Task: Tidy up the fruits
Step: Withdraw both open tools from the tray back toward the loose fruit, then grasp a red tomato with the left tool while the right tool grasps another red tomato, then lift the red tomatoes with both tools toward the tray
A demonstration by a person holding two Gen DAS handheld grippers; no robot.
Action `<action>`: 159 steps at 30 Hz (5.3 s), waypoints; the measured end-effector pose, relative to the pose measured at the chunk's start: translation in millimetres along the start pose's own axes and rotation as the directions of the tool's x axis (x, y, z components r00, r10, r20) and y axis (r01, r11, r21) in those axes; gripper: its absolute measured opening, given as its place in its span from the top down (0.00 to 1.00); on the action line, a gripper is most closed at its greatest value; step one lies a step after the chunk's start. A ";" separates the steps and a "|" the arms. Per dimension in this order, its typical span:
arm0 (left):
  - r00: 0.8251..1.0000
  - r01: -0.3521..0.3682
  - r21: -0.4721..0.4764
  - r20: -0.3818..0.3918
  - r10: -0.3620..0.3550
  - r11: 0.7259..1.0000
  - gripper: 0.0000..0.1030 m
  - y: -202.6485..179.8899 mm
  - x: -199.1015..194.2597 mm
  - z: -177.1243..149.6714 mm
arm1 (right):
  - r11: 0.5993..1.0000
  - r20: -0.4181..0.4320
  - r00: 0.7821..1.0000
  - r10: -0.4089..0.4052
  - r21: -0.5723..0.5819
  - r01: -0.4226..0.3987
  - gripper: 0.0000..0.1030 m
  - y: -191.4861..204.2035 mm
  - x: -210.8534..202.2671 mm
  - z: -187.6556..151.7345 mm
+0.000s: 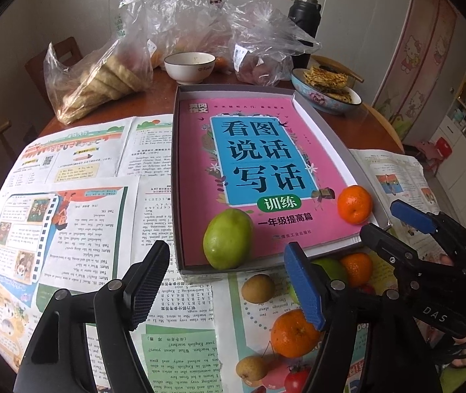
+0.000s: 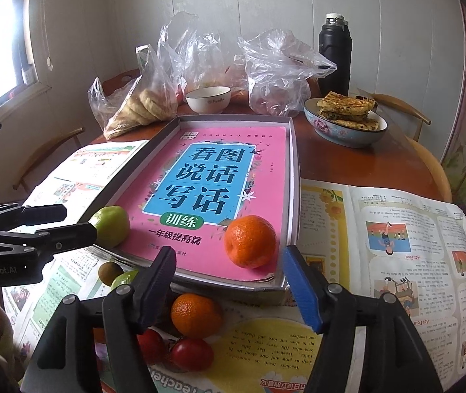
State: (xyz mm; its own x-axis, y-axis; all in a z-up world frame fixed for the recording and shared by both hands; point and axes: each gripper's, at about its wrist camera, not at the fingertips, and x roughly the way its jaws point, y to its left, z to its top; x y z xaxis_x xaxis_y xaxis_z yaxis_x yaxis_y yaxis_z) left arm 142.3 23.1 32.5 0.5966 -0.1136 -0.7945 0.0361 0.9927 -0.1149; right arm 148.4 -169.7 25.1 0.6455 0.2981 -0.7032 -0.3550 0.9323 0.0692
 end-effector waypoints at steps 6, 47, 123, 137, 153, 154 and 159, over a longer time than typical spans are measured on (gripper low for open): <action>1.000 0.006 -0.003 0.021 -0.006 1.000 0.28 3.0 -11.2 -1.6 | 1.000 0.021 1.000 0.012 0.000 -0.012 0.34 3.6 -12.6 -1.5; 0.997 0.074 0.078 -0.008 -0.074 0.994 0.27 -9.0 -50.5 -45.8 | 0.999 0.022 0.999 0.033 -0.020 -0.032 0.32 8.9 -50.2 -35.3; 0.965 0.187 0.179 -0.215 -0.147 0.966 0.69 -64.1 -3.8 -95.8 | 0.987 -0.127 0.988 0.084 -0.123 -0.099 0.70 20.5 3.4 -64.2; 0.967 0.196 0.182 -0.201 -0.159 0.963 0.71 -62.6 -9.9 -96.9 | 0.991 -0.112 0.989 0.096 -0.087 -0.106 0.71 13.7 -9.7 -69.4; 0.976 0.184 0.149 -0.143 -0.163 0.972 0.71 -48.7 -28.6 -88.2 | 0.986 -0.083 0.988 0.131 -0.091 -0.139 0.71 20.7 -26.8 -70.0; 0.977 0.182 0.146 -0.140 -0.162 0.972 0.71 -47.5 -29.4 -88.0 | 0.986 -0.079 0.988 0.134 -0.092 -0.141 0.71 21.0 -28.3 -69.2; 0.979 0.176 0.134 -0.129 -0.159 0.975 0.71 -42.5 -32.0 -85.8 | 0.985 -0.066 0.988 0.138 -0.093 -0.143 0.71 22.1 -33.9 -67.9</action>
State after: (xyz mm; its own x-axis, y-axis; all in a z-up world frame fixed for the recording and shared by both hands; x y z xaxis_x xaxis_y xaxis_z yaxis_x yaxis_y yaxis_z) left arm 52.9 -18.9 11.6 0.4753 -0.2738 -0.8362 0.2475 0.9536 -0.1715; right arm 72.8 -173.1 2.4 0.5446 0.4095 -0.7319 -0.5053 0.8567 0.1034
